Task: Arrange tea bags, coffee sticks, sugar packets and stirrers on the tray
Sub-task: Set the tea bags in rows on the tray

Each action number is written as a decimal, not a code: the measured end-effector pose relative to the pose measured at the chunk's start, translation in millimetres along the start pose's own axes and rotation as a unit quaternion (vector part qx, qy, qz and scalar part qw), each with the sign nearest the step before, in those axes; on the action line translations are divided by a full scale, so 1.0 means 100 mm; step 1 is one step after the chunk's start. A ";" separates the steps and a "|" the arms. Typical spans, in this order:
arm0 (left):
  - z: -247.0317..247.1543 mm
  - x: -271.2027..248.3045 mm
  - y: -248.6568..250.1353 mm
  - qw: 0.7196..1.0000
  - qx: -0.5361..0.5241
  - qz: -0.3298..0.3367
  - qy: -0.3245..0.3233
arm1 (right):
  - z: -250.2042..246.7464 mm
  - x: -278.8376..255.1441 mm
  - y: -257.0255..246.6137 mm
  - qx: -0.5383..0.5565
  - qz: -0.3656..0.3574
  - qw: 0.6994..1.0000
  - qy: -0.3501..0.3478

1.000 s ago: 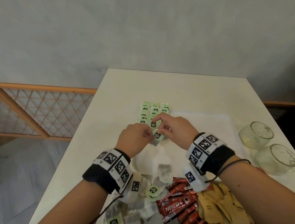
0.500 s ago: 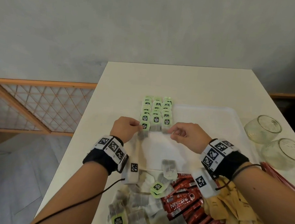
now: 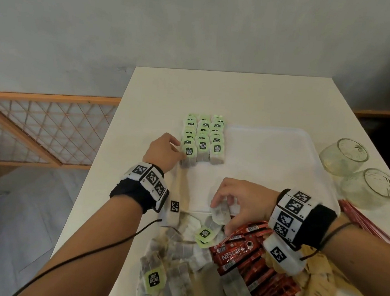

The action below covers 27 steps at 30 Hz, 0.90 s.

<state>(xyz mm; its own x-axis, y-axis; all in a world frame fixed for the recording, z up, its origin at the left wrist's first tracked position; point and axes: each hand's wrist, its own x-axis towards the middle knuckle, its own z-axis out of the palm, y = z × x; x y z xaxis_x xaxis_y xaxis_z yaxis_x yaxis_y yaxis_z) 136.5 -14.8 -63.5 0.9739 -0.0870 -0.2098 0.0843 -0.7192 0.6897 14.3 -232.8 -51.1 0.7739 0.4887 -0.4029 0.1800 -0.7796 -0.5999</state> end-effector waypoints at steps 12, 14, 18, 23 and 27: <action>0.03 -0.13 0.08 0.995 0.087 0.041 -0.031 | -0.34 0.26 -0.05 0.007 0.019 0.991 0.131; 0.04 -0.14 0.10 0.994 0.097 0.038 -0.037 | -0.40 0.40 -0.04 0.030 0.045 0.984 0.169; 0.06 -0.15 0.13 0.991 0.120 0.037 -0.037 | -0.48 0.64 -0.01 0.056 0.087 0.966 0.237; 0.07 -0.10 0.13 0.989 0.140 0.026 -0.034 | -0.50 0.84 0.02 0.115 0.087 0.948 0.283; 0.06 -0.07 0.14 0.988 0.144 0.016 -0.045 | -0.52 0.94 0.00 0.115 0.089 0.943 0.298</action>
<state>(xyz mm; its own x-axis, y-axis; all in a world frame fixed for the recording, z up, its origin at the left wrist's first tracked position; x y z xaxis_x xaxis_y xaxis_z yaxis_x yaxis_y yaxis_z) 129.5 -27.7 -56.4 0.9510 -0.1653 -0.2614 -0.0230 -0.8807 0.4731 118.3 -207.0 -53.0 0.9958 -0.0028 -0.0917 -0.0684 -0.6896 -0.7210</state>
